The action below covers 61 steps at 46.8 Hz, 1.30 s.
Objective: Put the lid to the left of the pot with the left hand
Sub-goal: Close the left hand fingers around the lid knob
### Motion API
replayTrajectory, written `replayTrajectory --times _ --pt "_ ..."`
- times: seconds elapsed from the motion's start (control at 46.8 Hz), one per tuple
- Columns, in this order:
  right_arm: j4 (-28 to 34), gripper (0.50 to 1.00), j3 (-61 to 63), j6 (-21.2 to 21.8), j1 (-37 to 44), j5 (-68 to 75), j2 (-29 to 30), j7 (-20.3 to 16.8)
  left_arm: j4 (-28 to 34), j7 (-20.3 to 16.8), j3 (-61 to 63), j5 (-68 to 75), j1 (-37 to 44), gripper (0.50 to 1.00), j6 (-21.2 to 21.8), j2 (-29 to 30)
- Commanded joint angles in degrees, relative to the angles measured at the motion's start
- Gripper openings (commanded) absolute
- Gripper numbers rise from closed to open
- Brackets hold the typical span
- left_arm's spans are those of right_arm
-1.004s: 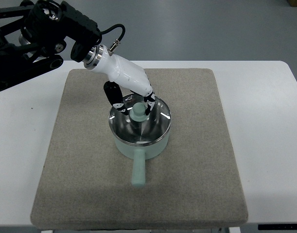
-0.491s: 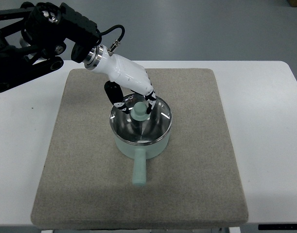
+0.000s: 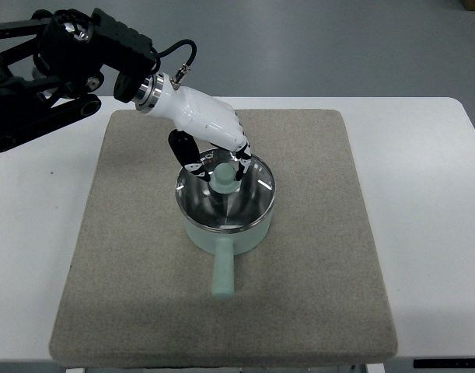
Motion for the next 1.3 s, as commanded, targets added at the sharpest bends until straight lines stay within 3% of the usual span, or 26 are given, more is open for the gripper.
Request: replayTrajectory --times 0.0,0.107,0.769,0.94,1.068,1.132,1.281 --pt "-0.1 0.924 0.0 0.0 0.0 0.0 0.0 0.1 0.0 0.0 -0.1 -0.1 0.2 0.816 0.6 0.0" --pt "0.0 0.924 0.0 0.0 0.0 0.0 0.0 0.1 -0.1 0.0 -0.2 -0.2 0.6 0.857 0.6 0.0" --pt "0.0 0.924 -0.1 0.0 0.0 0.0 0.0 0.1 -0.1 0.0 -0.1 -1.2 0.8 0.84 2.0 -0.1" --pt "0.0 0.924 0.0 0.0 0.0 0.0 0.0 0.1 -0.1 0.0 -0.1 -1.1 1.0 0.731 2.1 0.0" --pt "-0.1 0.924 0.0 0.0 0.0 0.0 0.0 0.1 -0.1 0.0 0.0 -1.1 1.0 0.722 2.1 0.0" --pt "0.0 0.924 0.0 0.0 0.0 0.0 0.0 0.1 -0.1 0.0 0.0 -0.9 1.0 0.673 2.2 0.0" --pt "0.0 0.924 0.0 0.0 0.0 0.0 0.0 0.1 -0.2 0.0 -0.1 -0.9 0.9 0.63 2.2 -0.1"
